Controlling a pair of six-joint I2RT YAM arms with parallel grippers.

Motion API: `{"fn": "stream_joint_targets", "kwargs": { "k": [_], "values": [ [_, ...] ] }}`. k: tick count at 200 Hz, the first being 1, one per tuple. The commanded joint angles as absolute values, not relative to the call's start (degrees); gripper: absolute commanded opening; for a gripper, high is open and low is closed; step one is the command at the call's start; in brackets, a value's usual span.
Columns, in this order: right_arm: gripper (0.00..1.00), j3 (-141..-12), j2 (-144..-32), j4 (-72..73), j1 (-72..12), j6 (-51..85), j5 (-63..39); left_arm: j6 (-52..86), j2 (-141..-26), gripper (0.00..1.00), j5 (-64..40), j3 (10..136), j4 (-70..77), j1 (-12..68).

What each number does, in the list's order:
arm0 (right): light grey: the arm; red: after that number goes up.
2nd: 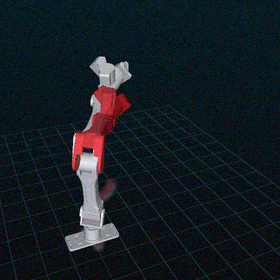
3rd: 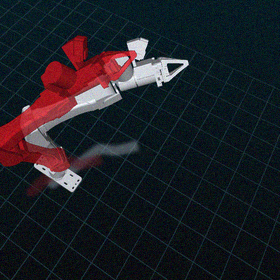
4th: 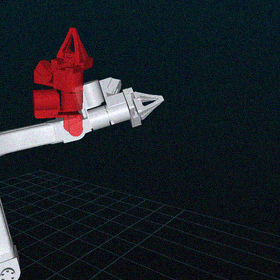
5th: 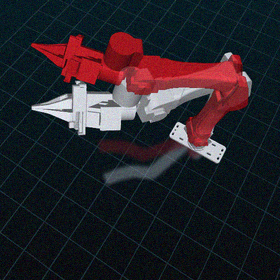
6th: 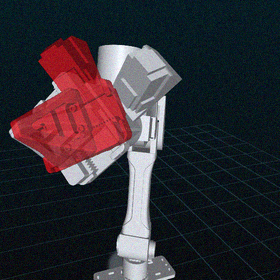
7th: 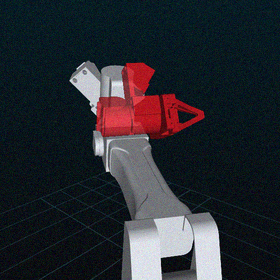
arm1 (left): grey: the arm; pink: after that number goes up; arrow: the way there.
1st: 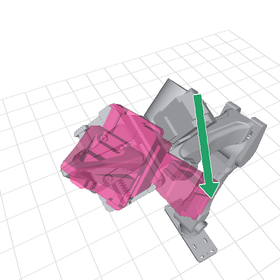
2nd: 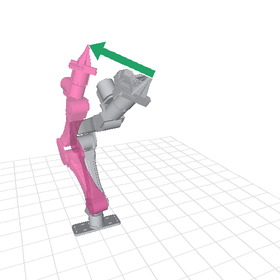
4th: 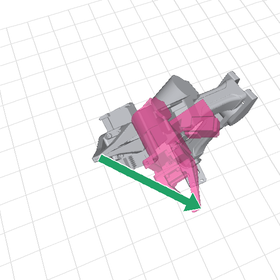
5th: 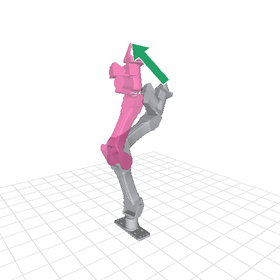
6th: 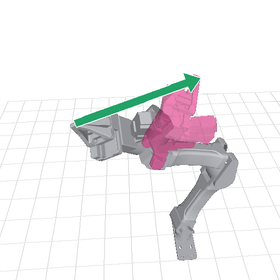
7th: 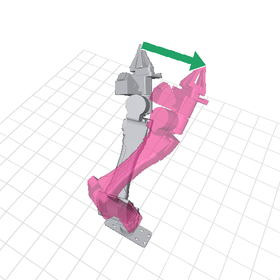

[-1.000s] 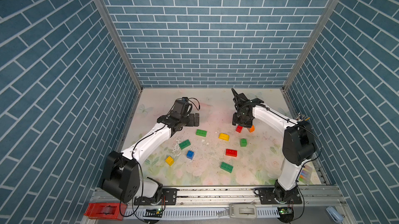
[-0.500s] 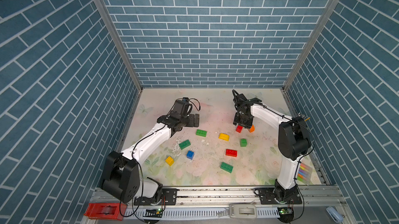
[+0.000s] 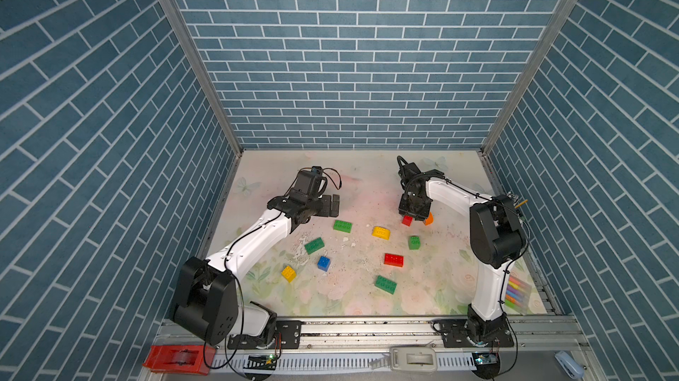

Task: Assemble an ice cream with lego
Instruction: Pick up the lego brick from the center of the board, then assemble the lego brick with the lego brick.

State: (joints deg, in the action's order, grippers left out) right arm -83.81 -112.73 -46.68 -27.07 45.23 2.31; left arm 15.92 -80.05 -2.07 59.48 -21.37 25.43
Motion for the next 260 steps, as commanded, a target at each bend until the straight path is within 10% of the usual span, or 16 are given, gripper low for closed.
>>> {"fn": "stream_joint_targets", "kwargs": {
  "k": [1,120,260],
  "values": [
    [0.46,-83.3,-113.9,-46.2,-26.7,47.3,2.1,15.2,-79.8,1.00,-2.1,59.9,-22.7,25.5],
    [0.19,-73.4,-99.4,-45.5,-26.3,33.0,1.4,15.5,-79.3,1.00,-3.7,59.9,-22.7,25.5],
    [0.15,-62.9,-86.8,-46.6,-29.2,25.0,-2.8,18.6,-80.1,0.99,-4.4,58.9,-20.8,25.7]
  ]
}}
